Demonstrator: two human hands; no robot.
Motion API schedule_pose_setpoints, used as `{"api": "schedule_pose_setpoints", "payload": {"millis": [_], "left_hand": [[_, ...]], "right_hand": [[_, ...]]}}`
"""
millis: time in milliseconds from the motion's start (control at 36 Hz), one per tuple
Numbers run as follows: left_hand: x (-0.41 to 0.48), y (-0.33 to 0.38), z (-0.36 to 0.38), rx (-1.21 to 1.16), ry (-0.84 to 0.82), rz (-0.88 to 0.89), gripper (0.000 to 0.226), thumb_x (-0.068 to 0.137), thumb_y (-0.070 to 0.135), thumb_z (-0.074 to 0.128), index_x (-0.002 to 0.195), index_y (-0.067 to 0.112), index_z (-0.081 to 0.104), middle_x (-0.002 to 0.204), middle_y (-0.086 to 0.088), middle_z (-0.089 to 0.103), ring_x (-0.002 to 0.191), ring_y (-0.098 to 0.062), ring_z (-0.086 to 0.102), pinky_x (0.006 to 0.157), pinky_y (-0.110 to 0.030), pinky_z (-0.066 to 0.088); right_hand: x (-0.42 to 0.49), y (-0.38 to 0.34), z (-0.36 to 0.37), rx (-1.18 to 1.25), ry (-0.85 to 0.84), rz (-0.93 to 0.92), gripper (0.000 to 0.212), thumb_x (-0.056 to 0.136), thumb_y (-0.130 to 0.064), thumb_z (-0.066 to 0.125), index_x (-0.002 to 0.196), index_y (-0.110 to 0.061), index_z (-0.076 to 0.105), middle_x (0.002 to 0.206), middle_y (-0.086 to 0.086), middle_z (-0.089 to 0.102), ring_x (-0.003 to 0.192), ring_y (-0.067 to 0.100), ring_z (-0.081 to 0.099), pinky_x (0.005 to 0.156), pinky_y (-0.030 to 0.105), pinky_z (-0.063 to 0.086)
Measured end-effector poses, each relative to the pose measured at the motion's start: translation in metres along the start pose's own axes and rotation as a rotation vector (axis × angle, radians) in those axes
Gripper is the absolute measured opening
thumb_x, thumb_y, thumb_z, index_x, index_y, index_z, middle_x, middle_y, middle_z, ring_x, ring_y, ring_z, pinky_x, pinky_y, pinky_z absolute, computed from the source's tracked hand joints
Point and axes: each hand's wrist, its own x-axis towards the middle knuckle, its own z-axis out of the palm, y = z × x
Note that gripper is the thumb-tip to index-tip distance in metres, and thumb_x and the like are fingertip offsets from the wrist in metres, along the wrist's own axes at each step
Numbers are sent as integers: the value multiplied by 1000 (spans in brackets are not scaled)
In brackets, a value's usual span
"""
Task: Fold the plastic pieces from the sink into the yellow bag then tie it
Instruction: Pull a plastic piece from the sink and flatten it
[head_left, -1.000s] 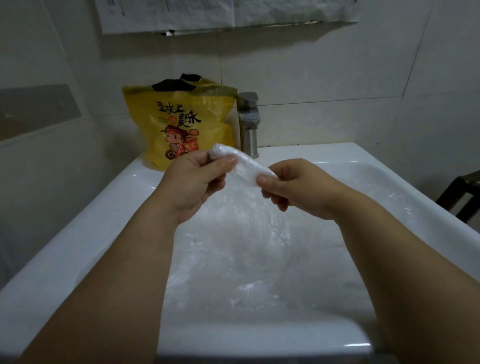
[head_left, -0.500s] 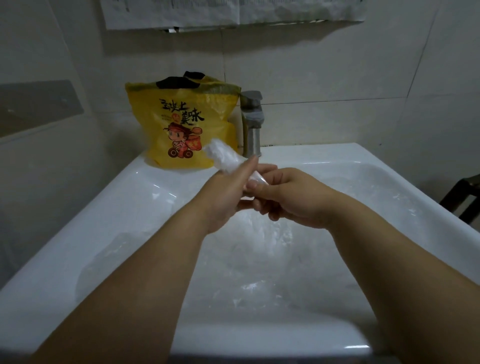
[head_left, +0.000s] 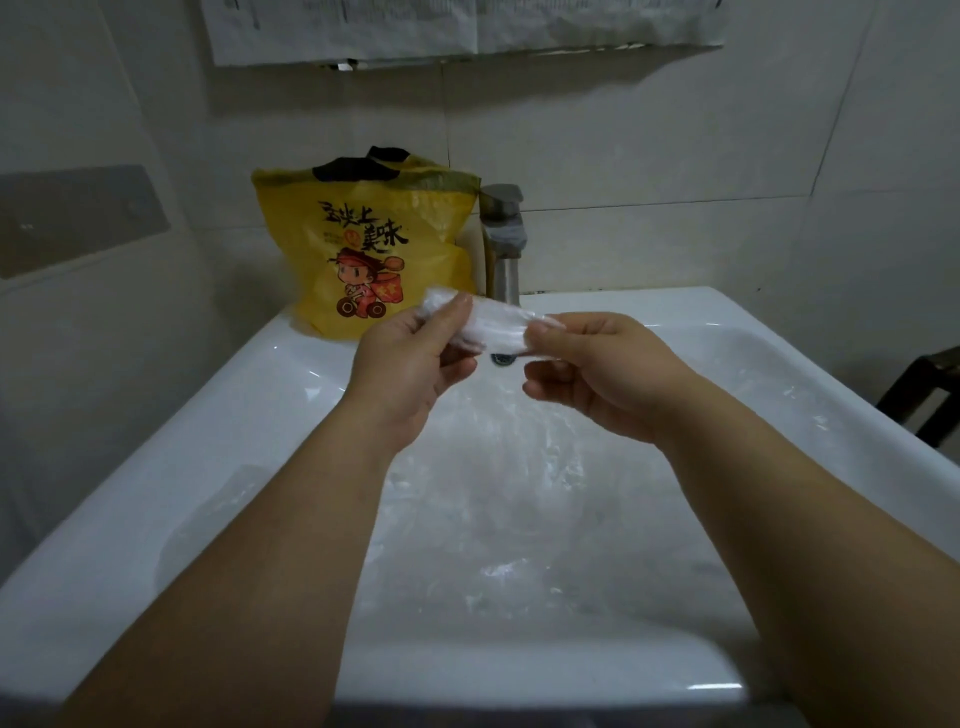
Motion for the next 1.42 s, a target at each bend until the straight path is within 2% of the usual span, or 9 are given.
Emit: {"api": "schedule_pose_setpoints", "payload": {"millis": [167,306,528,667,778,972,1056,1250,1417], "left_hand": [[2,1,-1,28,-15,41,11,97,11,54,89,9,62,67,1,65,63,-4,62,59,-16,51],[2,0,-2,133,0,70,6,96,9,56,99,14,58,83,-3,66,70,-6,64,65,-18,54],[-7,1,4,236,-14,242,35,96,6,55,114,34,42,100,5,59,81,-8,67,67,-18,54],[-8,-1,7,313,-59,265,29,97,4,50,91,31,55,91,5,58,76,-5,63,66,-19,53],[-8,0,7,329,-64,232,34,96,1,46,77,22,64,82,7,61,72,-2,59,64,-18,51],[-11,3,5,346,-107,240,23,90,3,61,83,23,69,85,9,68,73,1,65,70,-19,56],[-11,5,3,344,-109,244,23,88,2,65,82,23,71,74,18,69,71,2,65,73,-21,57],[-10,6,-2,396,-112,230,26,84,1,70,87,27,71,75,18,70,74,2,66,73,-19,57],[-11,6,-3,452,-116,274,33,82,3,73,103,29,69,93,12,70,81,4,66,76,-11,52]], "right_hand": [[-1,-5,-3,36,126,-102,10,94,-2,54,95,0,64,76,11,59,58,11,59,61,20,56],[0,-3,-4,-146,175,-147,10,93,-1,56,97,-3,64,80,9,60,67,13,57,64,21,56],[-4,-3,2,-307,123,-214,43,93,-9,59,131,-24,46,104,13,56,71,17,62,74,33,60],[-5,-6,4,-282,124,-240,21,95,-1,51,101,-20,56,87,11,59,63,14,61,68,30,60],[-5,-5,5,-208,120,-215,29,95,7,45,81,-11,64,79,9,60,63,15,59,66,29,60],[-4,-3,4,-163,139,-275,12,93,-19,59,90,-11,68,87,8,66,69,16,64,69,26,59],[-1,0,3,-220,175,-288,6,89,-14,64,93,-14,68,94,9,69,80,20,68,72,27,58],[-3,-1,0,-389,157,-293,37,82,0,70,118,-6,65,95,-6,63,75,13,69,75,23,58],[-2,1,-2,-512,167,-348,42,84,-2,69,125,-7,61,90,-13,60,61,0,65,62,10,51]]}}
